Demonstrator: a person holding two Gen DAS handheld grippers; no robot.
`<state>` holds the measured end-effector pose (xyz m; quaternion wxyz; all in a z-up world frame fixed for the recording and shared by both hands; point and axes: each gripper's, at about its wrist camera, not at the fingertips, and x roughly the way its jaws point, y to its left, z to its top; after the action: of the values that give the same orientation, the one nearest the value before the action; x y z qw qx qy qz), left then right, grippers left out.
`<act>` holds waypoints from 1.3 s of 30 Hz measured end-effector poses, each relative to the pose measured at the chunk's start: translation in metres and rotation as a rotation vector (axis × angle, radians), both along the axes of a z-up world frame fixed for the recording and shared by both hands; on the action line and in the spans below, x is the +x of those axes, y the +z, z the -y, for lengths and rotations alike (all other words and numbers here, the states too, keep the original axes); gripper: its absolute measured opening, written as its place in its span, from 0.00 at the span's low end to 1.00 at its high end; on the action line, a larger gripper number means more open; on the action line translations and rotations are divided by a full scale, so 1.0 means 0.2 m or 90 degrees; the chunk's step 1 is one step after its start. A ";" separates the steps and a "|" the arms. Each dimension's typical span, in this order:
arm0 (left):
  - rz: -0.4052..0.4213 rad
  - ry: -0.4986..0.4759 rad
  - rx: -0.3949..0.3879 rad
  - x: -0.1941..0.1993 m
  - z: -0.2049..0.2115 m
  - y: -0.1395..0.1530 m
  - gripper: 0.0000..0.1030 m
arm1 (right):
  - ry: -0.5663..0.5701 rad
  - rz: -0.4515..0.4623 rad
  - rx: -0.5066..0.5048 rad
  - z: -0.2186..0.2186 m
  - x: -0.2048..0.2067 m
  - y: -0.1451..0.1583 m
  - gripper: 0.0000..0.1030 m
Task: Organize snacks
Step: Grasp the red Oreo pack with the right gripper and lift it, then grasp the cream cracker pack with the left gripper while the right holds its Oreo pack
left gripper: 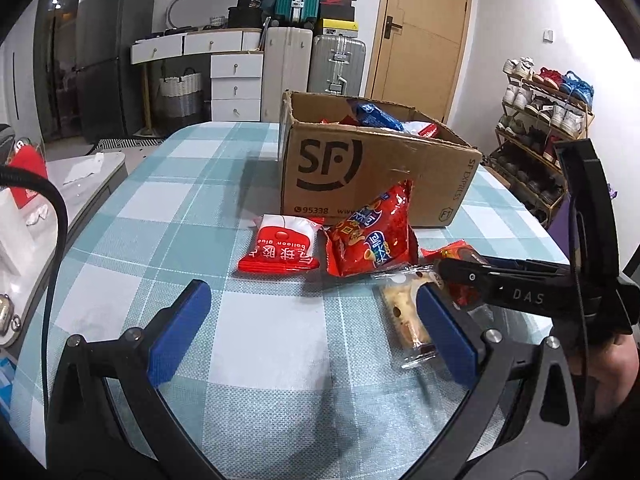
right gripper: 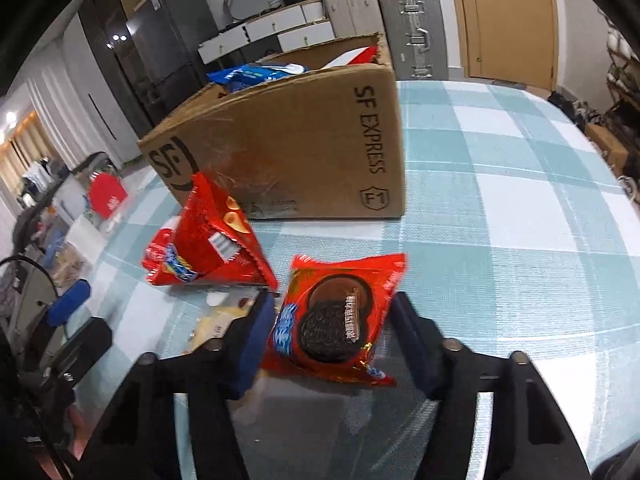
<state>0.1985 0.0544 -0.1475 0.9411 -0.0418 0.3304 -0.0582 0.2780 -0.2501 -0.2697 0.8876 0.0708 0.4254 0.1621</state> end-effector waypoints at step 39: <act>-0.209 -0.056 0.047 0.37 0.49 -0.17 0.99 | -0.024 0.148 0.179 0.31 -0.27 0.13 0.44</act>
<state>0.2726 -0.0445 -0.1805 0.8718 -0.0017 0.4833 -0.0792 0.2235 -0.3122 -0.2446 0.9149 0.1831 0.2919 0.2104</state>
